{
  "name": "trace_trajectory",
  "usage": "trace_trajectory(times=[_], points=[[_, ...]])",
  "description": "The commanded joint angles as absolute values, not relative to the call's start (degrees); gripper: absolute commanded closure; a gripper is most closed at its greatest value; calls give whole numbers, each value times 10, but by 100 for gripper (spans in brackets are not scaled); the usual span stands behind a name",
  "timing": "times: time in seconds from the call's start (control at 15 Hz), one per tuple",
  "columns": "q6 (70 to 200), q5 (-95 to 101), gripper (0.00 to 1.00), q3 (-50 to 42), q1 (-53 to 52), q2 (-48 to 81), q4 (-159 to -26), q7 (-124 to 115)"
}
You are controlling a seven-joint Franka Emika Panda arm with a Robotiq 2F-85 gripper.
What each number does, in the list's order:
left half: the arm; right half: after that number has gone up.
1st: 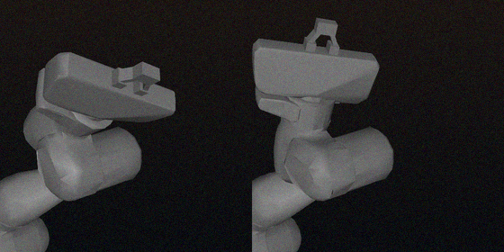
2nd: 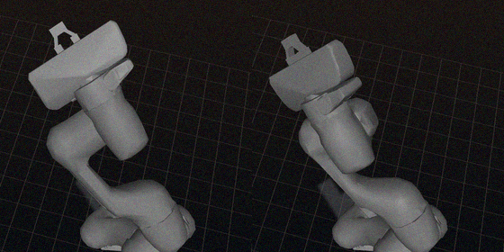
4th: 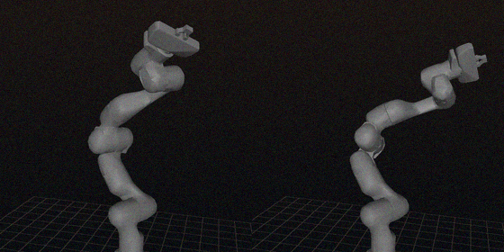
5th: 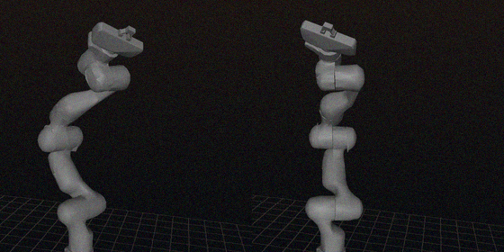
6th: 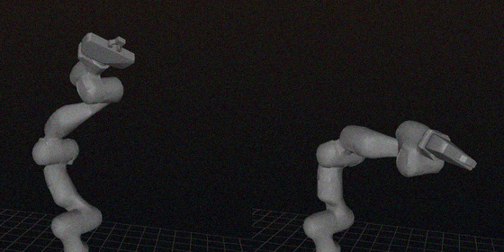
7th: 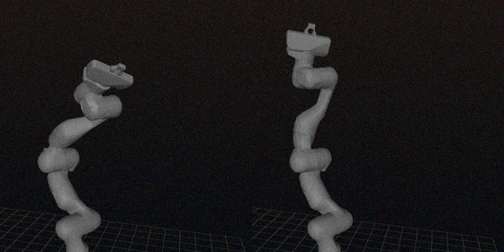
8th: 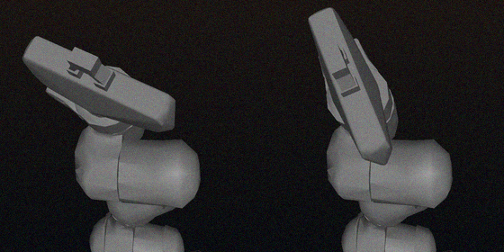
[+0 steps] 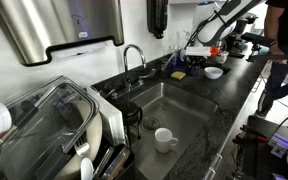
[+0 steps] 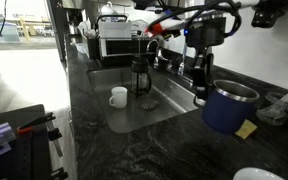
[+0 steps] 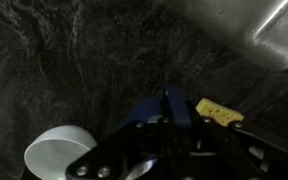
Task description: Place the blue cup in the sink
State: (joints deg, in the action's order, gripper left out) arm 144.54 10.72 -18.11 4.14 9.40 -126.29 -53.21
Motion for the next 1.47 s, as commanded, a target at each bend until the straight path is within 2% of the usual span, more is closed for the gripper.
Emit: trace_trajectory(times=[0.0, 0.4, 0.8, 0.87, 1.4], points=[[1448, 72, 96, -141, 54, -11, -1352, -421], [1421, -12, 96, -97, 49, -97, -1429, -223], [1415, -11, 96, -90, 48, -122, -1487, -34], [1427, -8, 83, -81, 55, -102, -1472, -89], [1427, -8, 83, -82, 53, -103, -1481, -49]])
